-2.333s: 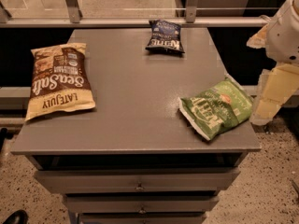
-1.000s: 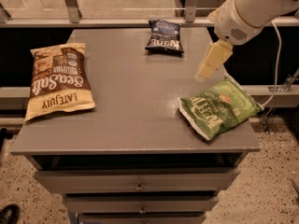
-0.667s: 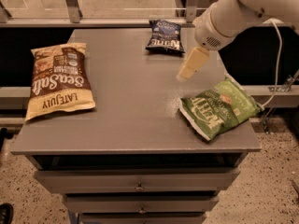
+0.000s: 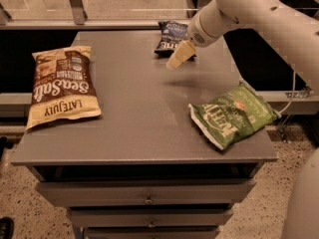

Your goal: Move blue chip bag near brown chip bag

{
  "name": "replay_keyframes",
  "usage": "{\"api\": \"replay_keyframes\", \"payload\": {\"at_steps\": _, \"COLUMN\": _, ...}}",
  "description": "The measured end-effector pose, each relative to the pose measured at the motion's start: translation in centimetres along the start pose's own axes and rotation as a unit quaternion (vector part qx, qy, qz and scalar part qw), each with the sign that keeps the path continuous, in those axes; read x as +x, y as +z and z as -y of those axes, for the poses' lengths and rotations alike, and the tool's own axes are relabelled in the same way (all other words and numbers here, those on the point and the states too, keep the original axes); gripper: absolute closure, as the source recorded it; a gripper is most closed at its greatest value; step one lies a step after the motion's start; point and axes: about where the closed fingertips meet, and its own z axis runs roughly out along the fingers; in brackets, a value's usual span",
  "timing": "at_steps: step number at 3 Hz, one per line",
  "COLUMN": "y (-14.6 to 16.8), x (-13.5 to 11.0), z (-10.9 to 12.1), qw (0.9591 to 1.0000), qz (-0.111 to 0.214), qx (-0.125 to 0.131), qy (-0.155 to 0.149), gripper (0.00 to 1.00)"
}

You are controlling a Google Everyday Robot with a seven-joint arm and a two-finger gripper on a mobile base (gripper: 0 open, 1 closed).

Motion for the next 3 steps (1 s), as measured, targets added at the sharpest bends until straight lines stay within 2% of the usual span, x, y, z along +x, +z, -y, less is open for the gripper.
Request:
{"api": "replay_keyframes", "payload": {"at_steps": 1, "y": 1.9, "x": -1.3, "z": 2.5, "qw": 0.9987, "qz": 0.017, "qx": 0.000, "qy": 0.048, "gripper": 0.00}}
{"api": "replay_keyframes", "payload": {"at_steps": 2, "y": 3.8, "x": -1.3, "z": 4.2, "qw": 0.9962, "qz": 0.017, "qx": -0.008, "qy": 0.085, "gripper": 0.00}}
{"api": "replay_keyframes", "payload": {"at_steps": 3, "y": 5.8, "x": -0.2, "z": 5.2, "qw": 0.9934, "qz": 0.005, "qx": -0.018, "qy": 0.113, "gripper": 0.00}}
